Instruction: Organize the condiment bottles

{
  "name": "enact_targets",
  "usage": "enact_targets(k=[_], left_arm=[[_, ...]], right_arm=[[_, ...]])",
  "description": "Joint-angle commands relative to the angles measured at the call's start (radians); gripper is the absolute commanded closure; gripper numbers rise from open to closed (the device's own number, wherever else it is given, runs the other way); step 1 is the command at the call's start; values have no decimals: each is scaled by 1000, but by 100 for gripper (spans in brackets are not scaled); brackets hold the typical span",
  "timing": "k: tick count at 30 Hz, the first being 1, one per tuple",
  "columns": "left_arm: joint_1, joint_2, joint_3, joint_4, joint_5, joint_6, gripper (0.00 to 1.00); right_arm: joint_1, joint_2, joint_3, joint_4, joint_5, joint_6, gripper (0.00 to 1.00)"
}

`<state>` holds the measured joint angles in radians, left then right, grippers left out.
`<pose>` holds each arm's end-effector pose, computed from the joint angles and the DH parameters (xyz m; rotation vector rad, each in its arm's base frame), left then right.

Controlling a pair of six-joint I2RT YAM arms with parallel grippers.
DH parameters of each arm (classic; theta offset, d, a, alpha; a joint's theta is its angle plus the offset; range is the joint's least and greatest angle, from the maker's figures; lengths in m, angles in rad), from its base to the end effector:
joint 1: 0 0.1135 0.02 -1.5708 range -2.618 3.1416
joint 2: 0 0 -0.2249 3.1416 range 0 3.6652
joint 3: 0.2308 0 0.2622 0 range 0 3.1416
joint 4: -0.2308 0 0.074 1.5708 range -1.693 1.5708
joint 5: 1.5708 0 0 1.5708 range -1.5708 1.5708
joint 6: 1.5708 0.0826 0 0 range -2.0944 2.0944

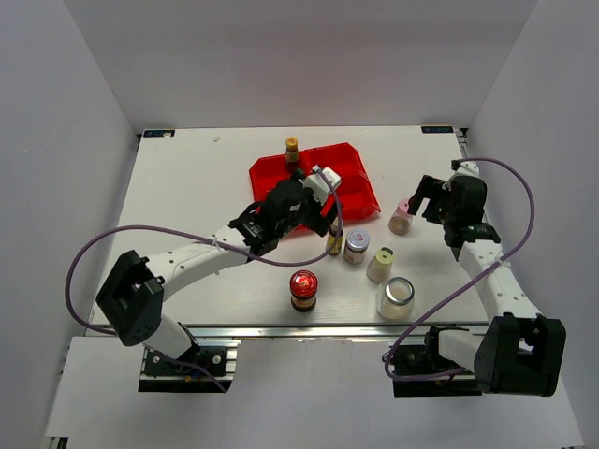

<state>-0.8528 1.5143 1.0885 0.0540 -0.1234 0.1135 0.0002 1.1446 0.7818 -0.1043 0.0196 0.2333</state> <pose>0.2773 -0.3020 0.2306 0.8356 1.7704 -0.3703 0.3268 -0.0016 0.2133 0.2495 2.0248 0.1264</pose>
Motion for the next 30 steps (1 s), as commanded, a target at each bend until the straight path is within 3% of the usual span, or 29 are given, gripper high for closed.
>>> enact_targets(k=[1, 14, 25, 28, 30], left_arm=[[-3, 4, 31, 26, 105, 41, 2], [-17, 96, 59, 21, 209, 61, 2], [-20, 213, 109, 37, 137, 23, 2], [-20, 231, 117, 41, 103, 15, 5], [-20, 231, 116, 47, 114, 6, 12]], right_arm=[[-2, -5, 20, 25, -9, 0, 11], [-2, 0, 19, 32, -1, -8, 11], [-2, 1, 20, 29, 6, -11, 11], [-2, 1, 20, 29, 8, -11, 11], [-2, 4, 20, 31, 11, -11, 11]])
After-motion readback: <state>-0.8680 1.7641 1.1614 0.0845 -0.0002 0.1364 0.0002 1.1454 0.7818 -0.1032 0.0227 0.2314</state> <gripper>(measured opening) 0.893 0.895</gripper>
